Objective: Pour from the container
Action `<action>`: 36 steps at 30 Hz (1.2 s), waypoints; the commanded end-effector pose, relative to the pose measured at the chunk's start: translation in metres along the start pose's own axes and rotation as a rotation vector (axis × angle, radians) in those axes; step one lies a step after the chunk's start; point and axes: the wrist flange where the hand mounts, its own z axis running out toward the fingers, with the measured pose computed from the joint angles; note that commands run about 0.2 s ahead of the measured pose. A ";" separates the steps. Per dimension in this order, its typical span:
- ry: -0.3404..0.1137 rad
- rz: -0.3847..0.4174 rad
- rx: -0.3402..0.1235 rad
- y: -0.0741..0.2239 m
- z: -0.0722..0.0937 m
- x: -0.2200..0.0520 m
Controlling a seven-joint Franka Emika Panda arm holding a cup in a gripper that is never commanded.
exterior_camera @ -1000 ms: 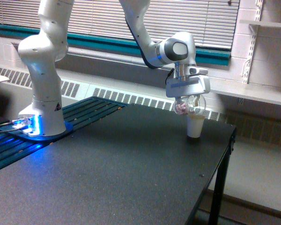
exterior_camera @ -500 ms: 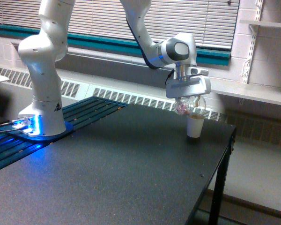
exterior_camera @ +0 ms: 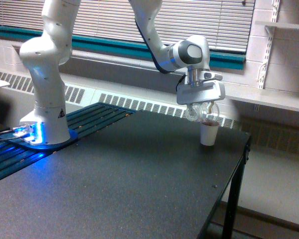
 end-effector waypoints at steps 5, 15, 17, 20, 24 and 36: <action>0.001 -0.037 -0.018 -0.005 -0.002 0.001; 0.009 -0.028 -0.018 -0.001 -0.006 0.004; 0.014 -0.023 -0.018 0.001 -0.007 0.005; 0.020 -0.015 -0.016 0.005 -0.010 0.006; 0.030 -0.001 -0.010 0.010 -0.014 0.007; 0.062 0.061 0.021 0.033 -0.026 0.004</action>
